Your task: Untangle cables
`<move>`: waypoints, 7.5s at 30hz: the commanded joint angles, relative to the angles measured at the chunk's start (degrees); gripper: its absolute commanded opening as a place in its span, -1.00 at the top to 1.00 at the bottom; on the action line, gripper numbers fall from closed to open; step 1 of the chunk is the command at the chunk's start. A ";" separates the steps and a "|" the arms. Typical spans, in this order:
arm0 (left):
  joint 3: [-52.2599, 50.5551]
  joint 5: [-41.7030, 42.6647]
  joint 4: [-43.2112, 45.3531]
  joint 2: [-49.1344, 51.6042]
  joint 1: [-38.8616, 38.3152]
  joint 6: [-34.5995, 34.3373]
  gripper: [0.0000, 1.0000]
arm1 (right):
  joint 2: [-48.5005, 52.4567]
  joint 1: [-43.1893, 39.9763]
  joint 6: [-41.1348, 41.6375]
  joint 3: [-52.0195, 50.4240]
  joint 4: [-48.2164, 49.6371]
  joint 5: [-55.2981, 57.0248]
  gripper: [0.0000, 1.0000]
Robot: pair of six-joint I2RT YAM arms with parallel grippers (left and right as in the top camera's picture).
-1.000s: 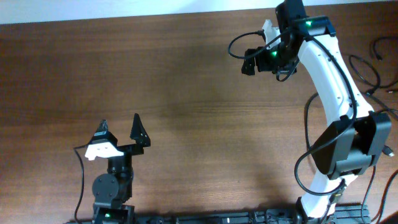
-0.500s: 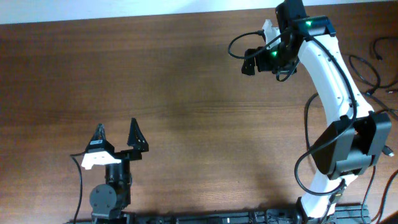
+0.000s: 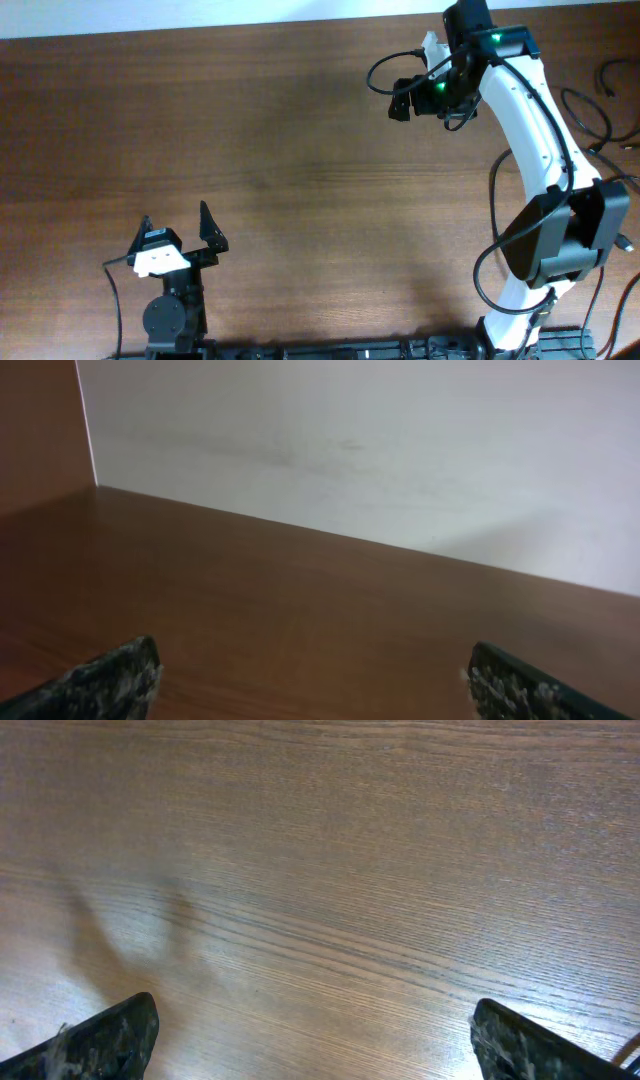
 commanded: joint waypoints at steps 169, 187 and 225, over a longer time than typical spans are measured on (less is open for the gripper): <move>-0.13 13.09 -5.25 -0.55 5.68 22.14 -0.97 | -84.74 -4.79 -0.04 -97.98 80.19 5.35 -0.97; -0.13 13.09 -5.25 -0.55 5.68 22.14 -0.97 | -111.91 -4.79 -0.07 -105.04 65.53 5.42 -0.97; -0.13 13.09 -5.25 -0.55 5.68 22.14 -0.97 | -111.91 -4.83 -0.44 -105.04 65.07 11.56 -0.97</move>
